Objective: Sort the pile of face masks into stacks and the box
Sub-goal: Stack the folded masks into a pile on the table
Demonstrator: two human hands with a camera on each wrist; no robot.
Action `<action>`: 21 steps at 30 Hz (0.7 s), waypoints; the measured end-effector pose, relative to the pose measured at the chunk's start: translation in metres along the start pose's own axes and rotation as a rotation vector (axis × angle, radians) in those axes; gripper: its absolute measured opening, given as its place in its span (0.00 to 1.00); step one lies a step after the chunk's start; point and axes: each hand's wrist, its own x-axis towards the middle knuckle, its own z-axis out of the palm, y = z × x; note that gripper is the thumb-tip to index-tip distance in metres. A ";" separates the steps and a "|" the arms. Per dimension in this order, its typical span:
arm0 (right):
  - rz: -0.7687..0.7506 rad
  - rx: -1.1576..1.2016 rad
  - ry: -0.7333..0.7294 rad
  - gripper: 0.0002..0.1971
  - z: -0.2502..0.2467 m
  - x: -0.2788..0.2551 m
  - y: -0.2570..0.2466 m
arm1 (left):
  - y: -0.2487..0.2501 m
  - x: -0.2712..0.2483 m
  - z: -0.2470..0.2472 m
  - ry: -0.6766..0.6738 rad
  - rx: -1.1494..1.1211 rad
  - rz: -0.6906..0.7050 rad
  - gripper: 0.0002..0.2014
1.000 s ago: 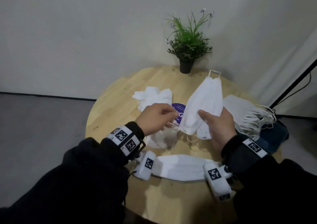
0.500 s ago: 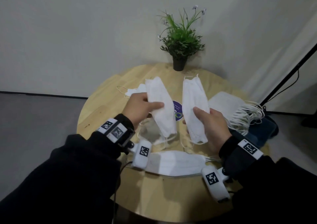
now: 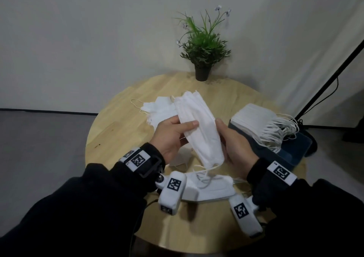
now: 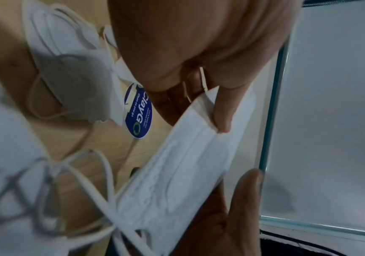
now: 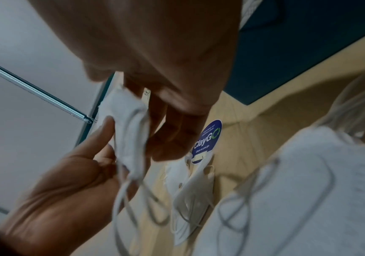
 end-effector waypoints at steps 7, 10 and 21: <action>0.023 -0.284 -0.025 0.03 -0.005 -0.004 0.003 | 0.025 0.021 -0.033 0.151 -0.177 0.009 0.26; 0.077 -0.231 0.051 0.02 -0.013 -0.003 0.000 | 0.044 0.024 -0.055 0.251 -0.221 0.052 0.18; -0.135 0.458 0.250 0.08 -0.047 -0.033 -0.040 | 0.067 0.015 -0.106 0.282 -0.116 0.029 0.06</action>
